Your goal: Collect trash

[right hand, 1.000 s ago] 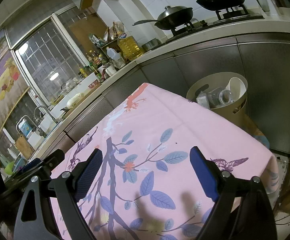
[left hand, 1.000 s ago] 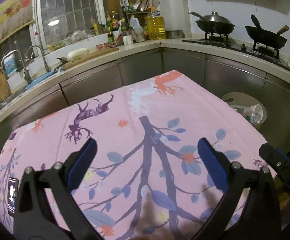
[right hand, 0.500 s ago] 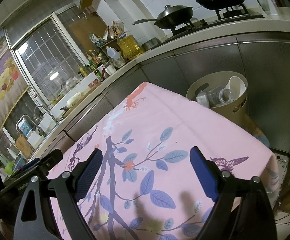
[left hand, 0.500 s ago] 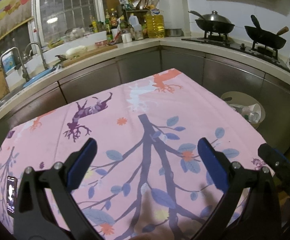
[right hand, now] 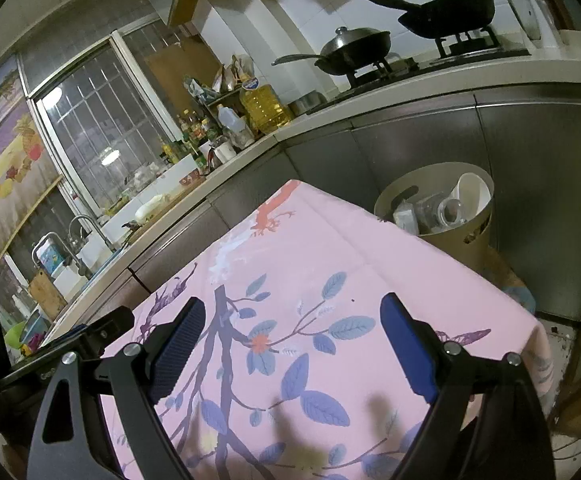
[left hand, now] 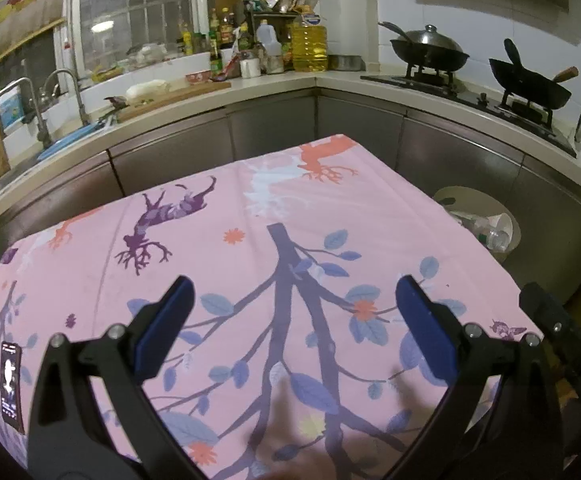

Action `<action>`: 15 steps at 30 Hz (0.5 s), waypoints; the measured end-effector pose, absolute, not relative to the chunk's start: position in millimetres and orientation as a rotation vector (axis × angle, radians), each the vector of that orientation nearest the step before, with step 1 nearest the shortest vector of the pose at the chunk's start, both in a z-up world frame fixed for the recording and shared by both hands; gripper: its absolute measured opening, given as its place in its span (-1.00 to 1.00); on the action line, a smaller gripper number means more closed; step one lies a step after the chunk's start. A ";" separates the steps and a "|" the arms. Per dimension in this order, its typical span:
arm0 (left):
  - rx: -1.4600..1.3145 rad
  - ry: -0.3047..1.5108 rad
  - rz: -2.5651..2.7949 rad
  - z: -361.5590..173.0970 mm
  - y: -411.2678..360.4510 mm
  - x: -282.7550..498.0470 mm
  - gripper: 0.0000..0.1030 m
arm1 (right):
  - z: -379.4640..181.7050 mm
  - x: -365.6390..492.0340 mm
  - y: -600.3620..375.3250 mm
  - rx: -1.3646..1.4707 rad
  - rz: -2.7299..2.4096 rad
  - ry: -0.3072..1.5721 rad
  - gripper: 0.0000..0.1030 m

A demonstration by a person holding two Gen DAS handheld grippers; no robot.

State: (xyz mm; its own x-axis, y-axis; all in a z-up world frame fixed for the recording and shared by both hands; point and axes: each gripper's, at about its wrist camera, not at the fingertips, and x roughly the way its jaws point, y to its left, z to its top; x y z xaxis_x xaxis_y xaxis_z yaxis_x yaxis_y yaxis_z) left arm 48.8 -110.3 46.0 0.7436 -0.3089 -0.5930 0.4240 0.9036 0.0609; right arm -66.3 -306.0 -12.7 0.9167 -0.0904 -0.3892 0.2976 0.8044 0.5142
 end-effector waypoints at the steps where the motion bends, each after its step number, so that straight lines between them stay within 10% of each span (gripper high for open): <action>1: 0.196 0.611 -0.401 46.1 -110.4 48.5 0.88 | -12.7 -66.4 -305.8 0.604 -0.213 0.361 0.66; 15: 0.209 0.607 -0.359 45.0 -109.9 50.2 0.88 | -10.5 -62.3 -304.6 0.601 -0.207 0.371 0.66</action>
State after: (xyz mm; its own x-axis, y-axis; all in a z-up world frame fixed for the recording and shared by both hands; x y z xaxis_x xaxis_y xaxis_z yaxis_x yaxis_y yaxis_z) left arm 50.2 -109.9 45.0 0.7622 -0.2672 -0.5897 0.3885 0.9174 0.0865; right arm -62.3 -304.6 -10.5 0.9136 -0.0822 -0.3983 0.2956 0.8068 0.5115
